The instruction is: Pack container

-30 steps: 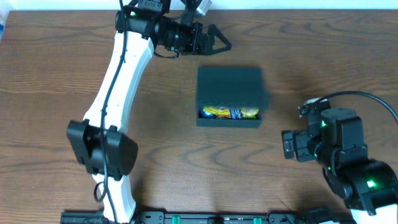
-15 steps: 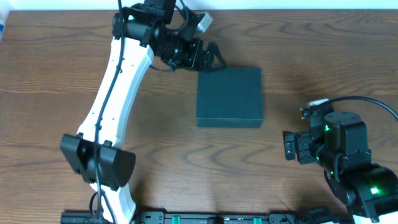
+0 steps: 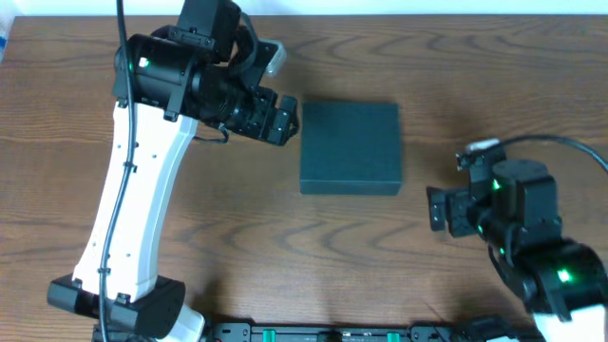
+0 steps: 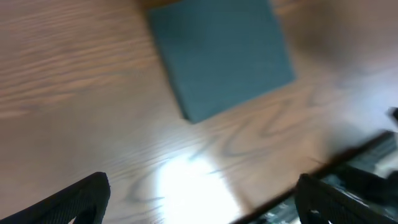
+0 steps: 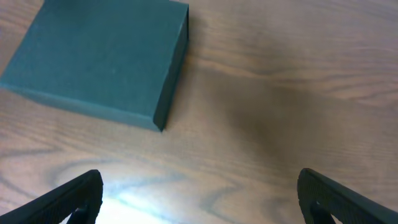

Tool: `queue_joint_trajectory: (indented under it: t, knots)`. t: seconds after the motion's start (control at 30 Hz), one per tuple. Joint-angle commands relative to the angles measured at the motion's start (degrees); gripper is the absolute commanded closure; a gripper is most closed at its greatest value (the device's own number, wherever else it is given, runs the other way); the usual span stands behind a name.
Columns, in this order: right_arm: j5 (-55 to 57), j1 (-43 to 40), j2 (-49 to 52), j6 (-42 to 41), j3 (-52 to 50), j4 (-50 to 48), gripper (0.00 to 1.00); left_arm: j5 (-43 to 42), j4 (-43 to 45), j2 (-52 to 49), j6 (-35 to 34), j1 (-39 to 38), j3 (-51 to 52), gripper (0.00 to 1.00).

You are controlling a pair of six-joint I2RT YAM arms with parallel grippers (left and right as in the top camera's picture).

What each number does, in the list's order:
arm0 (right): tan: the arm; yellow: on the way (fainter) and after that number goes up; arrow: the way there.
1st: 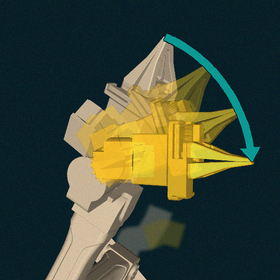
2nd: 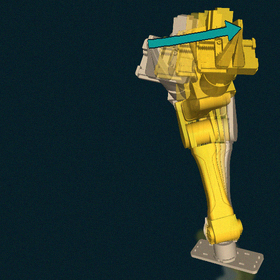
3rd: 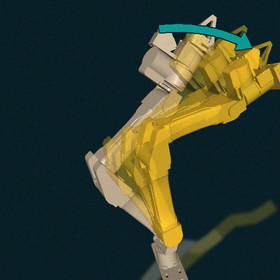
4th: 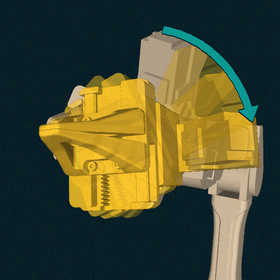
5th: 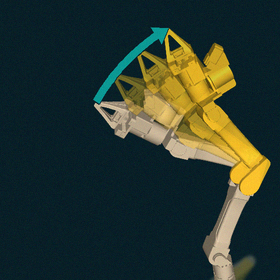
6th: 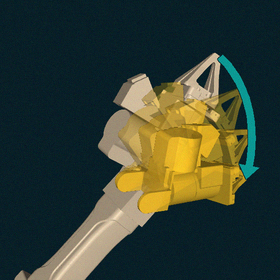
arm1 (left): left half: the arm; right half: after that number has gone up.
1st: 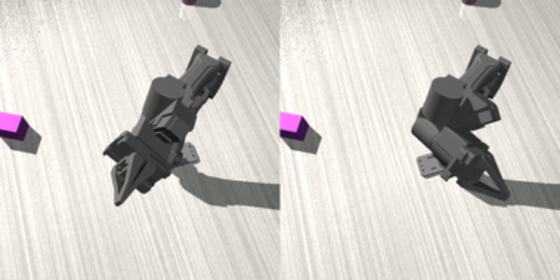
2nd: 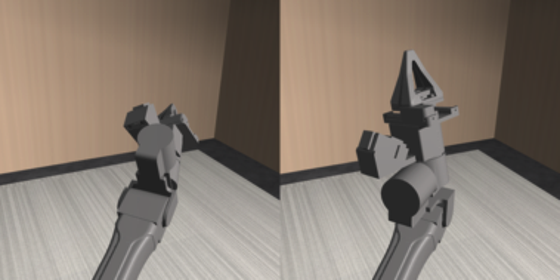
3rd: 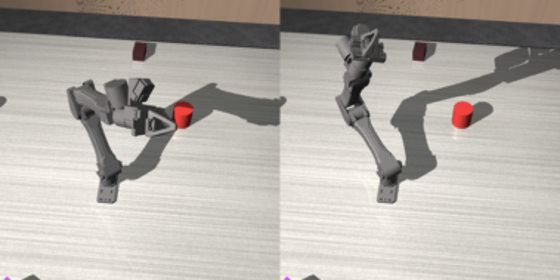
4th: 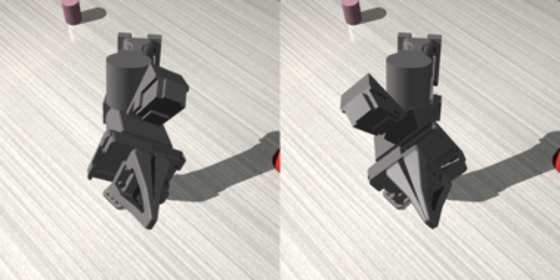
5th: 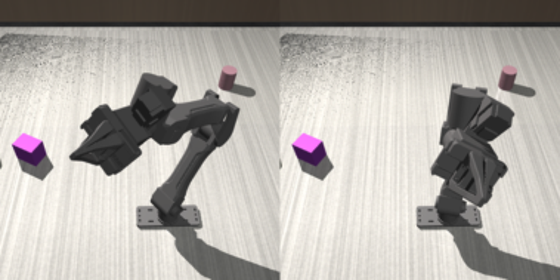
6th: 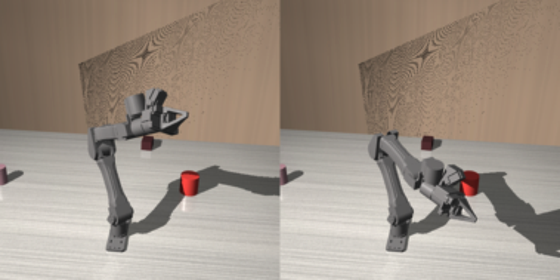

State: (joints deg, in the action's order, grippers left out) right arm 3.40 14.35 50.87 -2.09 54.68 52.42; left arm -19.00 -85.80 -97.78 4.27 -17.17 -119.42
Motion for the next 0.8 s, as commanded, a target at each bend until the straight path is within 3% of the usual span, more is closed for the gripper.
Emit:
queue_joint_trajectory:
  t: [0.0,0.13,0.43,0.77]
  knots:
    - [-0.42,-0.39,5.70,-1.77,-0.11,-0.85,0.01,12.70,0.22,0.61,-4.46,-0.17,3.93,0.04]
    - [-0.31,-0.39,14.62,-1.77,-0.11,-2.19,0.01,17.77,4.81,3.23,-7.72,-0.17,13.64,0.04]
    - [-0.24,-0.39,25.62,-3.85,-0.11,-9.79,0.01,17.92,18.93,12.24,-10.05,-0.11,39.26,0.04]
    - [-1.36,-0.39,29.33,-8.24,-0.11,-13.90,0.01,16.33,25.31,12.79,-11.17,-0.11,46.40,0.04]
